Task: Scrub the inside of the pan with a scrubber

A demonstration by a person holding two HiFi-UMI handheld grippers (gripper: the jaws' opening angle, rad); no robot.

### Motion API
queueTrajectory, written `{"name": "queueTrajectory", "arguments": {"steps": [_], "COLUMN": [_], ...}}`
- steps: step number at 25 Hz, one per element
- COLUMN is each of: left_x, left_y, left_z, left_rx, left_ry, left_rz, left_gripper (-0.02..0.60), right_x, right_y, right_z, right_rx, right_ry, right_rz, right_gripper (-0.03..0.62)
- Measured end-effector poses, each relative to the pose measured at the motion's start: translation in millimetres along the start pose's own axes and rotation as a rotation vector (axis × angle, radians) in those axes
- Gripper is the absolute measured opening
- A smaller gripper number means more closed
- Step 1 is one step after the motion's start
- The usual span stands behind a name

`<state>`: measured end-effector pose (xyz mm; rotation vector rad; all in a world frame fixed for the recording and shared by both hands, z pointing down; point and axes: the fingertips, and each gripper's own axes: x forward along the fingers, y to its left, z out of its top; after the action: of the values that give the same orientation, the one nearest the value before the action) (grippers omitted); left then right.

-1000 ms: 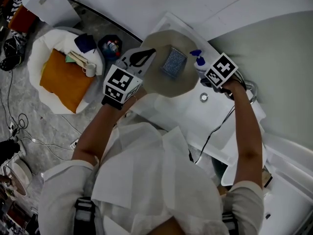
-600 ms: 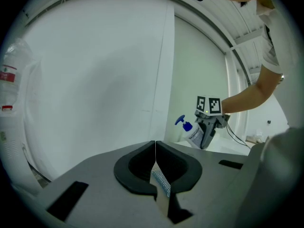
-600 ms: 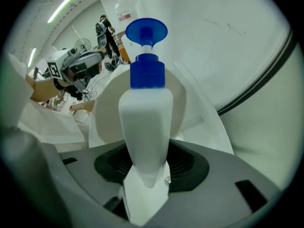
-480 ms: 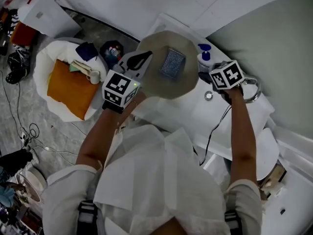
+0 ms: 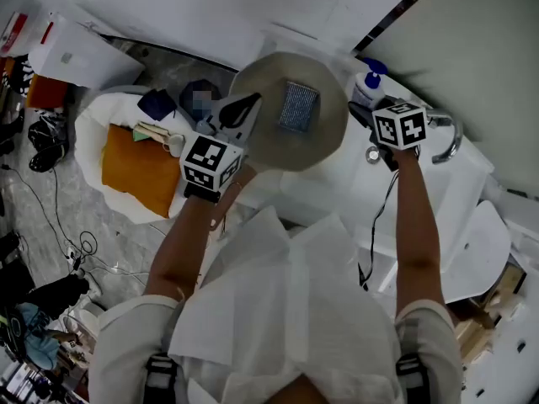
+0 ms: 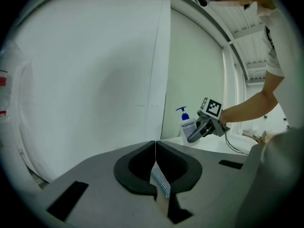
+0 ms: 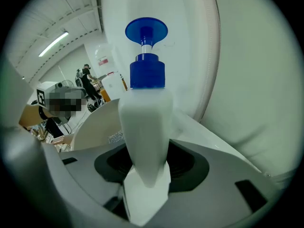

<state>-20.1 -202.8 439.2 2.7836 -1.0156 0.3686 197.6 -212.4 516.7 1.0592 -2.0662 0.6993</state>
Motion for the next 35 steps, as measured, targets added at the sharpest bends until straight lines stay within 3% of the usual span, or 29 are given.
{"name": "queueTrajectory", "arguments": {"steps": [21, 35], "left_x": [18.8, 32.6], "left_y": [-5.1, -8.3], "left_z": [-5.3, -12.1], "left_rx": [0.025, 0.029], "left_ry": [0.057, 0.085], "left_rz": [-0.014, -0.021], "left_gripper": [0.017, 0.017], "right_x": [39.1, 53.8], "right_y": [-61.9, -88.3], "right_z": [-26.4, -21.6], "right_rx": [0.104, 0.072], "right_ry": [-0.236, -0.328], "right_rz": [-0.235, -0.32], "right_gripper": [0.198, 0.198]}}
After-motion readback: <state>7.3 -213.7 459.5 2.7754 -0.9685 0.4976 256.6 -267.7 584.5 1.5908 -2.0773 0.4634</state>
